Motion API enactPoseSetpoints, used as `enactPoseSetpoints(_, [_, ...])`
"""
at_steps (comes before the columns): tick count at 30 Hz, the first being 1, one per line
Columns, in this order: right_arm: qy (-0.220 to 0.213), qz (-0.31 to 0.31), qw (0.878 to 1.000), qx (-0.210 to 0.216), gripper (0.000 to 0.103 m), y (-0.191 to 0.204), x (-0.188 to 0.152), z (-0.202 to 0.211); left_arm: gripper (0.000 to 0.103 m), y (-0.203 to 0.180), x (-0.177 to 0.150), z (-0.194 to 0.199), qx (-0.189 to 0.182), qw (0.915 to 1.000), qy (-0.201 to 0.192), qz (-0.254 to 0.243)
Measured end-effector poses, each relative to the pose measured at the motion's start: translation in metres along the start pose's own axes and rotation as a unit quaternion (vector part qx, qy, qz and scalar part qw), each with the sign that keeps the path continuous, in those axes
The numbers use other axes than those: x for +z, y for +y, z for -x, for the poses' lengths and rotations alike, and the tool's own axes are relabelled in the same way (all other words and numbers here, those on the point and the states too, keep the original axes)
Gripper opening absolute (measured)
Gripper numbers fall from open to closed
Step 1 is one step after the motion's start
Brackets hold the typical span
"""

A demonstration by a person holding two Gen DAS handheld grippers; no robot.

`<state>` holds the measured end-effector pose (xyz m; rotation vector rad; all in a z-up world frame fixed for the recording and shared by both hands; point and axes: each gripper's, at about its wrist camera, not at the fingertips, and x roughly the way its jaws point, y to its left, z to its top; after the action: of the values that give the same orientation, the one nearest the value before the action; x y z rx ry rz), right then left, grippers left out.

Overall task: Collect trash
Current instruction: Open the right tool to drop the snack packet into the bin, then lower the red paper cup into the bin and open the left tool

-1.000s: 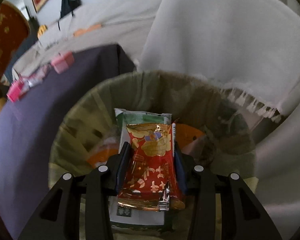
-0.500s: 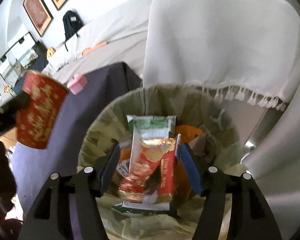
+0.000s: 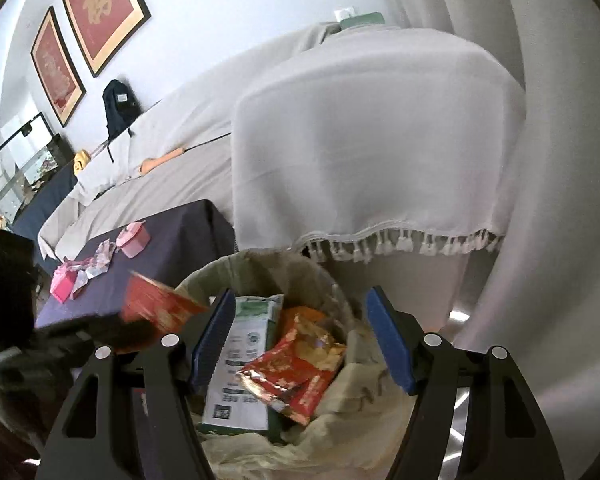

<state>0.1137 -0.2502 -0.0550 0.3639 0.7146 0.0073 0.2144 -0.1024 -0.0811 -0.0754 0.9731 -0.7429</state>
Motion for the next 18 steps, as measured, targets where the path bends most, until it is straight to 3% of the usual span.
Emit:
enactPoseSetpoints(2, [-0.008,0.007,1.0,-0.008,0.065,-0.001,0.0,0.002,0.054,-0.003,-0.006,-0.017,0.011,0.9997,0.019,-0.005])
enactPoseSetpoints(7, [-0.03,0.006,0.999,-0.011,0.065,-0.006,0.0,0.007,0.054,-0.008,-0.01,-0.039,0.044,0.998,0.019,-0.042])
enactPoseSetpoints(12, [-0.048,-0.013,0.999,-0.002,0.066,-0.014,0.006,0.01,0.054,-0.004,-0.009,-0.056,0.059,0.9969,0.029,-0.043])
enactPoseSetpoints(18, [-0.054,-0.009,0.998,0.007,0.069,-0.008,0.009,0.012,0.06,0.0,-0.008,-0.043,0.033,0.9989,0.028,-0.019])
